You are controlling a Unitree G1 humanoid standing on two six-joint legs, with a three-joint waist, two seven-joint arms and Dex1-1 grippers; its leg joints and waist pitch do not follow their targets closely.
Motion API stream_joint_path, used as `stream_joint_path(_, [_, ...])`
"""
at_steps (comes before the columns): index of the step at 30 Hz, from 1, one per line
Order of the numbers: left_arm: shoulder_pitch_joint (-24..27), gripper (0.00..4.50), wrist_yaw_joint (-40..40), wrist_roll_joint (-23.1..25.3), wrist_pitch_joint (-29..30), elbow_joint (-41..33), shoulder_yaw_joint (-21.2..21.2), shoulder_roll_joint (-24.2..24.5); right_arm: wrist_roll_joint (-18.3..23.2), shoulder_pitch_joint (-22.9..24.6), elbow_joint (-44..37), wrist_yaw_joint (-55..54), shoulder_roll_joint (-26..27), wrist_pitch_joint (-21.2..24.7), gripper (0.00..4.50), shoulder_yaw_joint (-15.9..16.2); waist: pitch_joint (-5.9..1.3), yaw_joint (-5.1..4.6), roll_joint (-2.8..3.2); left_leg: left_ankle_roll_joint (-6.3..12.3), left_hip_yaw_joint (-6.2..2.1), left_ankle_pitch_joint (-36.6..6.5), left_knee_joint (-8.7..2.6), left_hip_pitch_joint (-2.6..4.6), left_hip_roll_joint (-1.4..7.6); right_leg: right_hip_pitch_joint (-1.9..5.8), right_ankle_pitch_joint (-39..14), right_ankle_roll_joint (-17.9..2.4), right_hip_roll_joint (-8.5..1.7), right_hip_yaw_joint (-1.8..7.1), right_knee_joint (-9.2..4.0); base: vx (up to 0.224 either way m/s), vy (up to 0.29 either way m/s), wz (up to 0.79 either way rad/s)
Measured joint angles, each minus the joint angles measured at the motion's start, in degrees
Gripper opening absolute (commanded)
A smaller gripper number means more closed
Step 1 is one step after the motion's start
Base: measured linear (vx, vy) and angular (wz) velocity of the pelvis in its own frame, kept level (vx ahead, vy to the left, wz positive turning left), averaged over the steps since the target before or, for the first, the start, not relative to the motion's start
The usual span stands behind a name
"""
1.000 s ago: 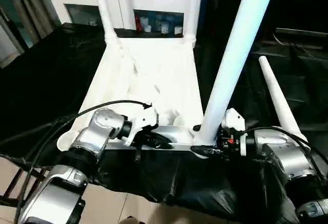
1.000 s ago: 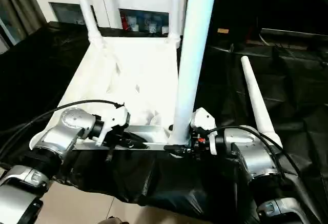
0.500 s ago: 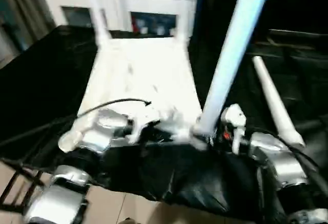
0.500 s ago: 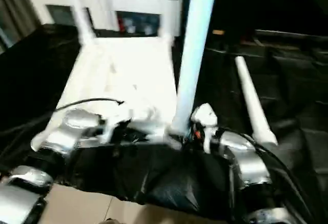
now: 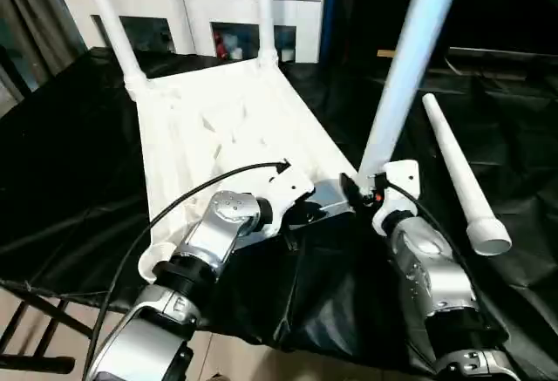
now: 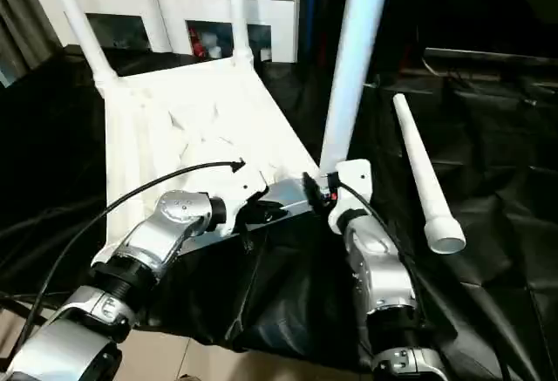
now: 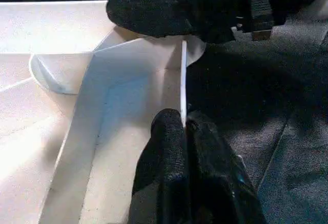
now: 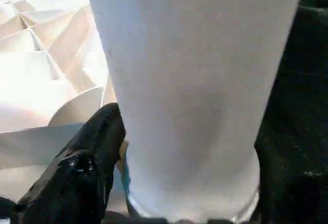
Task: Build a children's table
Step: Rotate leg to tighten
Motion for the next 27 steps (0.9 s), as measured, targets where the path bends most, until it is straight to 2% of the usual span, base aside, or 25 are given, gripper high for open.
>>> stream_joint_path(2, [0.1,0.00,-1.7,-0.2,-0.7,0.0,0.1,1.5,0.0,0.1,0.3,3.7,-2.0,-0.6,4.11,1.1,0.04,-0.16,-0.06,0.00,0.00,0.0,0.00,-0.02,0.00,-0.02,0.0,0.0,0.00,0.00,0.00,0.000,0.000,0.00])
stream_joint_path(6, [0.3,0.00,-6.1,-1.2,-2.3,0.0,0.0,4.2,1.3,0.2,0.3,12.6,-5.6,-0.9,4.11,3.0,0.09,-0.06,-0.14,0.01,-0.03,0.0,0.01,-0.07,0.01,-0.05,0.0,0.0,0.00,-0.03,0.00,0.000,0.000,0.00])
stream_joint_path(9, [0.3,0.00,-12.1,-2.3,-4.7,0.1,-0.6,7.8,2.6,1.3,-1.4,24.3,-11.1,-1.2,4.11,5.9,0.13,0.13,-0.20,0.31,-0.03,0.2,0.03,-0.10,0.01,-0.08,0.0,0.0,0.00,-0.03,-0.03,0.000,0.000,0.00])
stream_joint_path(17, [-0.1,0.00,-21.8,-4.5,-9.2,2.8,-0.6,11.8,6.4,1.5,-1.7,42.7,-18.0,-1.4,4.11,8.3,0.21,0.71,-0.33,0.36,-0.03,0.2,0.11,-0.10,0.04,-0.15,0.0,0.0,0.00,-0.07,0.01,0.000,0.000,0.00])
stream_joint_path(20, [-0.1,0.00,-27.1,-5.6,-9.3,2.9,-0.9,13.6,7.0,0.9,-1.6,48.6,-20.0,-1.3,3.77,10.1,0.25,1.03,-0.39,0.36,-0.03,0.2,0.15,-0.10,0.04,-0.19,0.0,0.0,0.00,-0.07,0.01,0.000,0.000,0.00])
stream_joint_path(22, [-0.1,0.00,-28.3,-5.7,-9.5,2.9,-1.2,13.8,7.0,0.6,-1.6,50.1,-20.1,-1.3,3.77,10.4,0.28,1.32,-0.44,0.36,-0.03,0.2,0.16,-0.09,0.05,-0.20,0.0,0.0,0.00,-0.07,0.01,0.000,0.000,0.00])
stream_joint_path(24, [-0.1,0.00,-29.1,-5.7,-10.4,3.1,-1.4,13.8,7.0,0.2,-1.4,51.2,-20.1,-1.3,3.43,10.8,0.28,1.86,-0.45,0.36,-0.03,0.2,0.16,-0.10,0.05,-0.20,0.0,0.0,0.00,-0.07,0.01,0.000,0.000,0.00])
stream_joint_path(27, [-0.4,0.00,-30.1,-5.7,-11.5,3.7,-1.7,13.8,6.9,-0.8,-0.9,52.4,-20.1,-1.5,3.24,11.8,0.28,2.39,-0.45,0.36,-0.03,0.2,0.17,-0.11,0.05,-0.20,0.0,0.0,0.00,-0.07,0.01,0.000,0.000,0.00])
